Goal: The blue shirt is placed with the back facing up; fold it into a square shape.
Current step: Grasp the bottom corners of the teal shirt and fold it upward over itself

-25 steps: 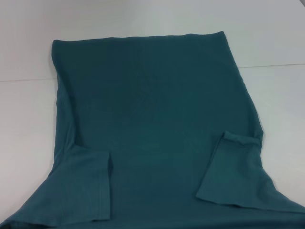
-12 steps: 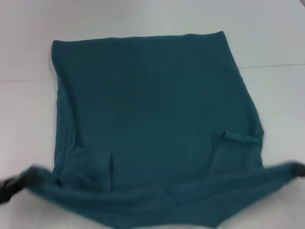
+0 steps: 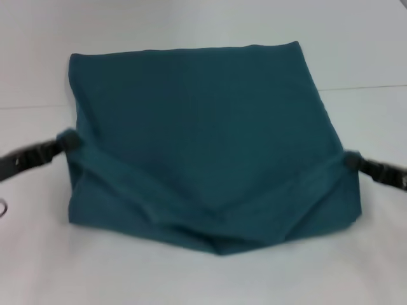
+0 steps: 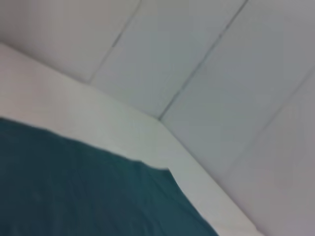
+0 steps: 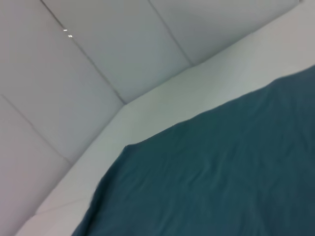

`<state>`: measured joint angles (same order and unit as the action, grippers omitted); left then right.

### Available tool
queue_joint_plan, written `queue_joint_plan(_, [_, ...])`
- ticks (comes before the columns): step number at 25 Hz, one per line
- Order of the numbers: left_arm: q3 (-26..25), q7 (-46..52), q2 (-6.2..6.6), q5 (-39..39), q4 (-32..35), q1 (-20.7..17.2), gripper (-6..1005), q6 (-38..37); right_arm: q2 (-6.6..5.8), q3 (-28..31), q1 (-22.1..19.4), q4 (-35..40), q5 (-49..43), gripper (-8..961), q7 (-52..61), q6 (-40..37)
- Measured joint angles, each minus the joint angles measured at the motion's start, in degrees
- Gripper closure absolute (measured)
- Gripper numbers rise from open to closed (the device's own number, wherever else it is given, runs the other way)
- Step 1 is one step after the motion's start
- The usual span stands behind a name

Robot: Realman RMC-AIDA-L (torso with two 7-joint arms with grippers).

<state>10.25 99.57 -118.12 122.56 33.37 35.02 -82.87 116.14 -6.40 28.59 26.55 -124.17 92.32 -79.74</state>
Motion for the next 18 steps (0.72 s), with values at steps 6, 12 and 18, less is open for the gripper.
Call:
queue_joint_plan(6, [0.5, 0.0, 0.03, -2.1, -1.7, 3.3, 963, 5.3, -0.08, -0.1, 4.9, 0.0, 0.8, 915, -0.7, 8.7])
queue_joint_plan(12, [0.4, 0.0, 0.22, -4.5, -2.4, 5.2, 962, 8.3, -1.21, -0.4, 7.9, 0.6, 3.2, 914, -1.0, 11.4])
queue_joint_plan(18, [0.5, -0.4, 0.23, -6.4, -2.5, 6.1, 961, 12.6, -2.32, -0.9, 10.2, 0.7, 4.2, 915, -1.0, 14.9])
